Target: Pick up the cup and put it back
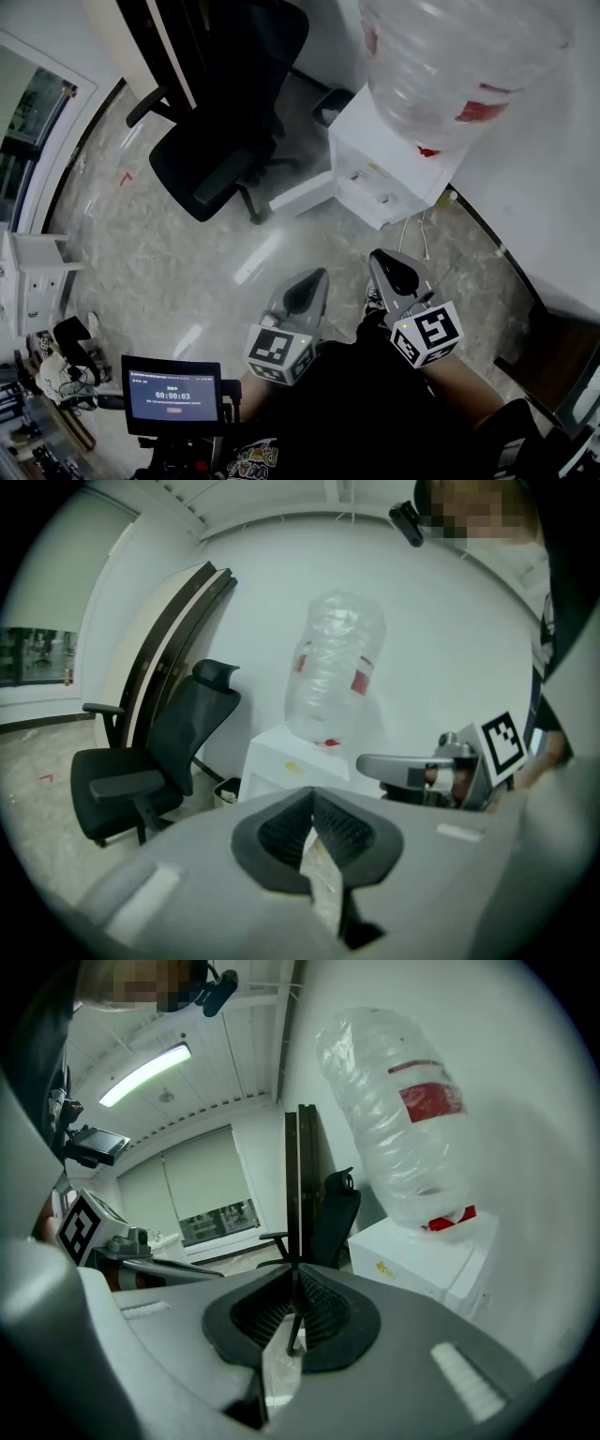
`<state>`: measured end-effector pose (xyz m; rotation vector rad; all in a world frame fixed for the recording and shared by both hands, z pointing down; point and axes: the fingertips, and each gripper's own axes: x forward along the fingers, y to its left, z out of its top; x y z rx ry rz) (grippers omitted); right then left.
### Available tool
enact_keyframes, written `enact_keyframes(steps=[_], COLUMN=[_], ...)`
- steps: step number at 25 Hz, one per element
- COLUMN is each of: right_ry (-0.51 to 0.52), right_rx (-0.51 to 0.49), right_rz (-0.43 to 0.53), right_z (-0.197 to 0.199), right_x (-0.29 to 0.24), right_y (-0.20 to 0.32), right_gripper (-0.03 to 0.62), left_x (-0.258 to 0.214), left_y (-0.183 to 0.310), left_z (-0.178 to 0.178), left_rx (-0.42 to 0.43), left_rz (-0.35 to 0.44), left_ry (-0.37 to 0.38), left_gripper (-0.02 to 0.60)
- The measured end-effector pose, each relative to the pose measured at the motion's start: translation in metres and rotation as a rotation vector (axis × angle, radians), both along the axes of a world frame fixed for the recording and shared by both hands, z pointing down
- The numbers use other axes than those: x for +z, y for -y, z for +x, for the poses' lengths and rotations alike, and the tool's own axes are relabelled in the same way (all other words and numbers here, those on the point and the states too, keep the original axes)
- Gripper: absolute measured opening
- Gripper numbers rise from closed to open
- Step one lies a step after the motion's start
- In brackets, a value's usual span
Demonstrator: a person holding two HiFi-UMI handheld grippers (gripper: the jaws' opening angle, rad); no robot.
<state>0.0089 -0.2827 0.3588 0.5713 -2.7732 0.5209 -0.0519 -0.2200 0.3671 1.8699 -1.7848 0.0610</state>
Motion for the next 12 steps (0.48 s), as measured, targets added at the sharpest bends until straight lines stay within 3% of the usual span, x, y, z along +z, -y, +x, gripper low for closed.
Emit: enact_keyframes(steps=[5,9,12], right_ry=[-0.012,-0.079,-0.1], right_rx=[-0.173,-0.225,-0.212], right_rz=[-0.054,-0.071,-0.057], right_z=[0.016,0.009,-0.005], right_x=[0.06,0.089,0.112], right_y=[0.019,0.009,0.0], right_gripper=[0.026,0.025,0.026], left_x=[0.043,0.056,0.078], left_y=[-0.007,-0.042,-0.058], left_z=[0.041,0.024,0.006], left_rx=[-0.133,-0.205,-0.191], left_rz=[-0.063,-0.104,-0.137], left_ry=[0.039,0.094,0.102], left_gripper=[0.005,0.005,0.005])
